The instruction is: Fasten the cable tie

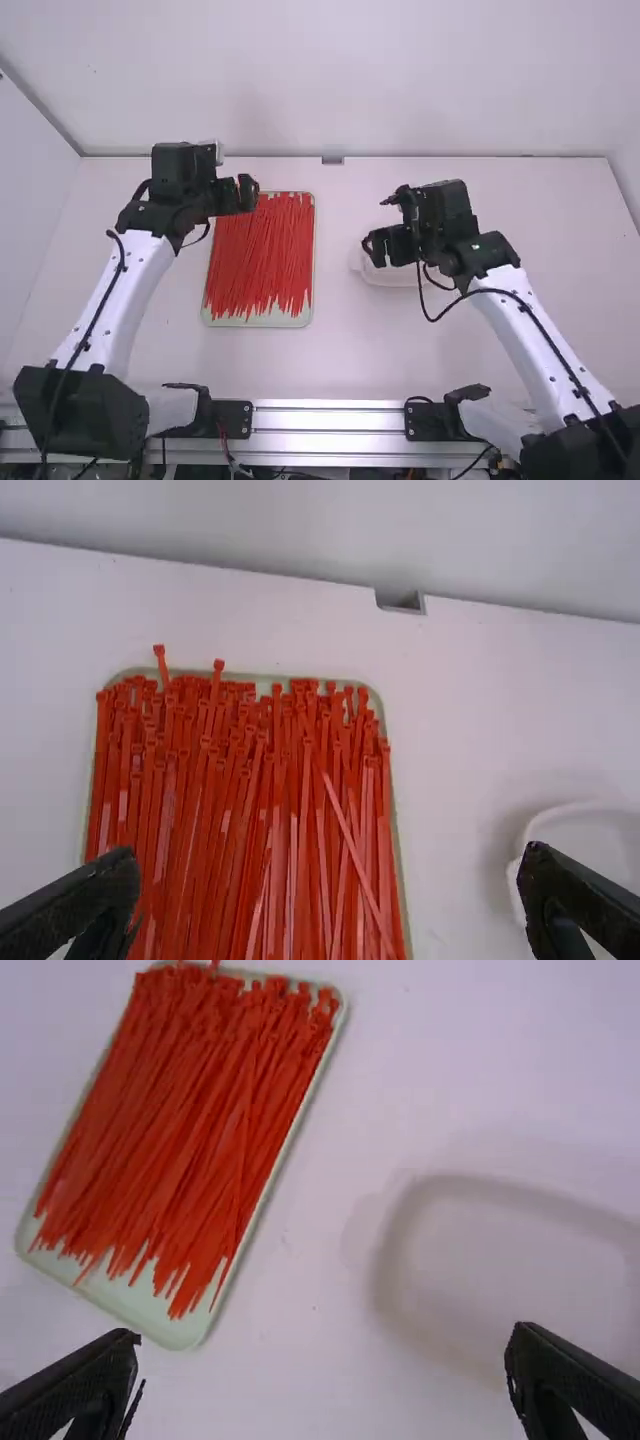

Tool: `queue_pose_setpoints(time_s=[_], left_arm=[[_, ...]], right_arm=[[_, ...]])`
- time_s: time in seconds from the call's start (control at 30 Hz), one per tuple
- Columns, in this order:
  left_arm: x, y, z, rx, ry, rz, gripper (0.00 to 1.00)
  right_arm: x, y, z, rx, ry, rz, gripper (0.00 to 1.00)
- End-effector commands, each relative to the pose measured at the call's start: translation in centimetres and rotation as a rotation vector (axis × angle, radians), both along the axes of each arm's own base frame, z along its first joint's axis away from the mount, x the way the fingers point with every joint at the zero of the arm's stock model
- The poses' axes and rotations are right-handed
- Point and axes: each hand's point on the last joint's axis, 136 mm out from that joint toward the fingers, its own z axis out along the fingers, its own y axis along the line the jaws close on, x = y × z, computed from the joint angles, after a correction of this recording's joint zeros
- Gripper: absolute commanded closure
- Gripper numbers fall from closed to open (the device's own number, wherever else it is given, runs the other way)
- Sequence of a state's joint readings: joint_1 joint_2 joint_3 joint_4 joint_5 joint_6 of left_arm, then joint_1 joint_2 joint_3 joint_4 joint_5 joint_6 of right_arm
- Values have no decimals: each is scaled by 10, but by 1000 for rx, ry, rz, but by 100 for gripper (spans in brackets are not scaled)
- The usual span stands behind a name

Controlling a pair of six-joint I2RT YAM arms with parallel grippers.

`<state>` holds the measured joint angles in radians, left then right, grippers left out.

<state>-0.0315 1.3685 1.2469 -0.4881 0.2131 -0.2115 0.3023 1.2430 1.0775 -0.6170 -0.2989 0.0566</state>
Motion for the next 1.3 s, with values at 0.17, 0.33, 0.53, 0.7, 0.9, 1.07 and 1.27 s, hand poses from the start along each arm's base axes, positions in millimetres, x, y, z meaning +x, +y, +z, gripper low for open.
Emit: queue_pose_setpoints(time_s=[0.17,0.33,0.53,0.7,0.9,1.07,1.27], left_arm=[[25,18,1,79,-21,92,1],[45,22,-21,162,-14,57,1],[73,20,-78,159,62,52,1],[90,19,-112,142,94,68,14],[104,27,-131,173,94,105,46],[107,37,-137,202,100,131,50],[110,38,-153,204,123,130,52]], right_arm=[[1,-2,17,76,-34,27,2],[8,-1,23,141,-17,-54,2],[5,6,21,98,-36,-27,2],[3,8,20,71,-49,-3,2],[3,1,17,77,-25,-29,2],[0,-1,14,85,10,-52,2],[-4,3,12,82,19,-36,2]])
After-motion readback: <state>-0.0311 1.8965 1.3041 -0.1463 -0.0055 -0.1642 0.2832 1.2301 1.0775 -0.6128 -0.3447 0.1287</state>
